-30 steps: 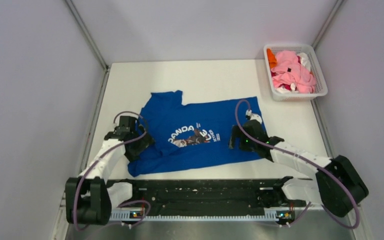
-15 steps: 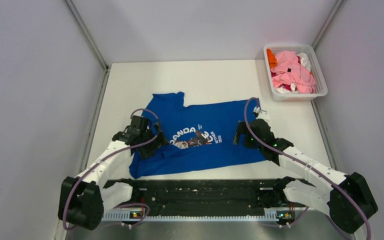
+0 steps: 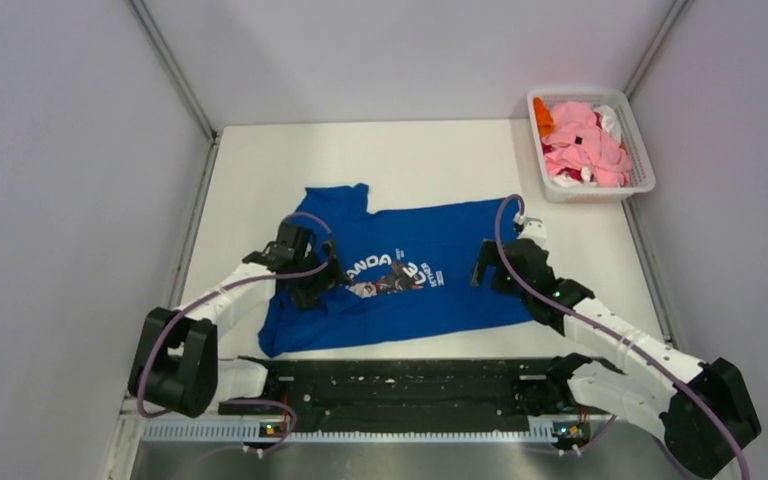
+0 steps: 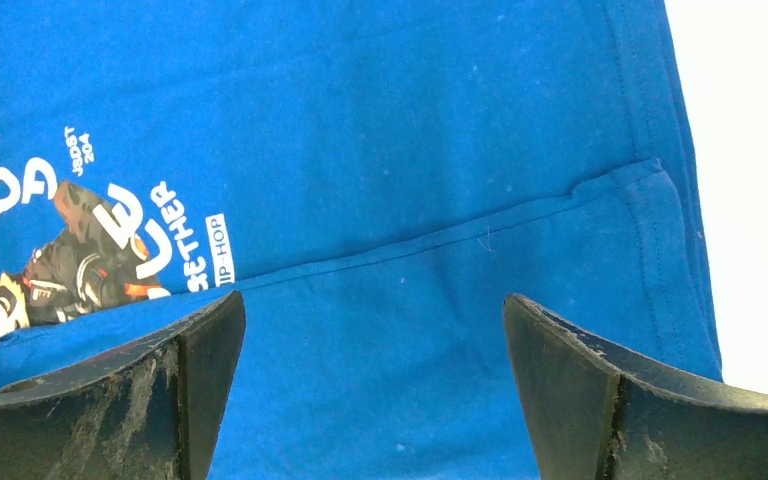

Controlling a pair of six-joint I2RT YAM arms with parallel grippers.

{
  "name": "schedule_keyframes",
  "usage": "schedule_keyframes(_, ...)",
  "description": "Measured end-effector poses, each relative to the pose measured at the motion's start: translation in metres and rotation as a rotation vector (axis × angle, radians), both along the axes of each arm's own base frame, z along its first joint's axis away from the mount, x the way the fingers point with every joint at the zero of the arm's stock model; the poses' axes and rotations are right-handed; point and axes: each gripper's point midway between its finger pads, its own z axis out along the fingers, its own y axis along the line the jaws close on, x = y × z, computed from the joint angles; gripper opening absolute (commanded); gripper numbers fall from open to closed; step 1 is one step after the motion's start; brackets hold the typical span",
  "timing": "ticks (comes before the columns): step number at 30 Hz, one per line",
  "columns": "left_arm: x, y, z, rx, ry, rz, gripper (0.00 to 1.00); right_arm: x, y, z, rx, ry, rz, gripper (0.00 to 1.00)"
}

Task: Fold and stack the t-shirts
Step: Fold the flattened tshirt in 1/3 of the way

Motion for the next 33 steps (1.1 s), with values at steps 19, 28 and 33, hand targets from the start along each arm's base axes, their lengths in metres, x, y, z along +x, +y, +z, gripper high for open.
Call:
schedule_keyframes(19, 0.096, -0.058, 0.045, -0.080, -0.162, -0.105, 0.99, 0.003, -0.012, 0.008, -0.032, -0.033, -0.048, 0.99)
schedule_keyframes(28, 0.069, -0.010, 0.096, 0.088, -0.314, -0.055, 0.99, 0.002, -0.014, 0.007, -0.046, -0.033, -0.048, 0.99)
schedule_keyframes(33, 0.046, 0.017, 0.106, 0.172, -0.351, -0.019, 0.99, 0.002, -0.015, 0.007, -0.052, -0.034, -0.044, 0.99)
